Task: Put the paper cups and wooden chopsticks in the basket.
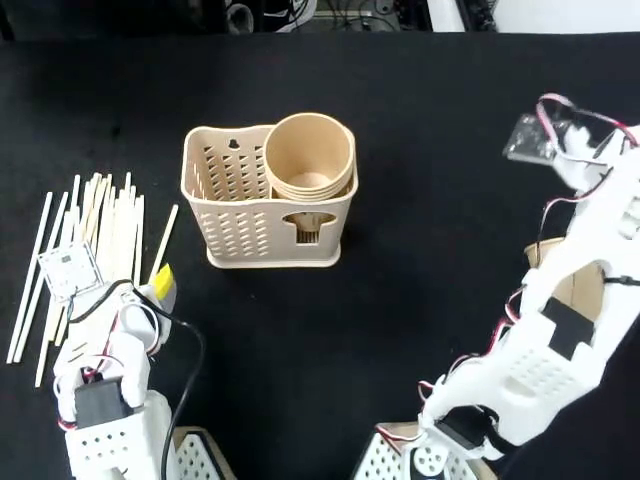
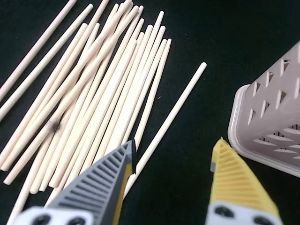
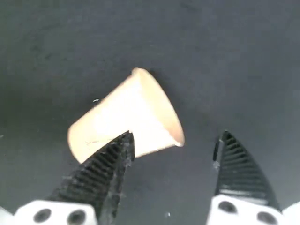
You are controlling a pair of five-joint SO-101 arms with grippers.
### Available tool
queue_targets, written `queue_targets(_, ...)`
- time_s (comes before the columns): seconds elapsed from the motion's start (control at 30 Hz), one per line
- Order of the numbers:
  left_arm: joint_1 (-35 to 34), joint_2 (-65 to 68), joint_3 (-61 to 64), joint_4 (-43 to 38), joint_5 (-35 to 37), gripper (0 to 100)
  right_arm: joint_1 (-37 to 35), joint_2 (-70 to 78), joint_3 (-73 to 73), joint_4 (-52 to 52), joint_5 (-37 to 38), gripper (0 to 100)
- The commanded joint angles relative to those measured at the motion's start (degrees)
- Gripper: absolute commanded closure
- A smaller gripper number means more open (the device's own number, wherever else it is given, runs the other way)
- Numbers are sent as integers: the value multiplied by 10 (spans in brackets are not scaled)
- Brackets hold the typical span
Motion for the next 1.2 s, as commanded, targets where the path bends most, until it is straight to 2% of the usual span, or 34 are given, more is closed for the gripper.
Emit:
queue_targets(0.0, 4, -4, -3, -7, -4, 734, 15, -35, 28, 20, 54, 719)
queue_targets(0.2, 5, -4, -3, -8, -4, 734, 58, -31, 29, 18, 109, 717)
queue_targets(0.43, 3, -4, -3, -6, -4, 734, 59, 24, 13, -15, 127, 721)
queue_targets(0.83, 5, -4, -3, -8, -4, 734, 59, 168, -171, 9, 127, 725)
queue_targets(1.0, 5, -4, -2, -9, -4, 734, 59, 212, -229, 18, 128, 822)
queue_targets(1.13, 5, -4, 0, -10, -4, 734, 62, 214, -232, 20, 127, 981)
queue_targets(1.17, 5, -4, 0, -10, -4, 734, 64, 214, -232, 20, 127, 987)
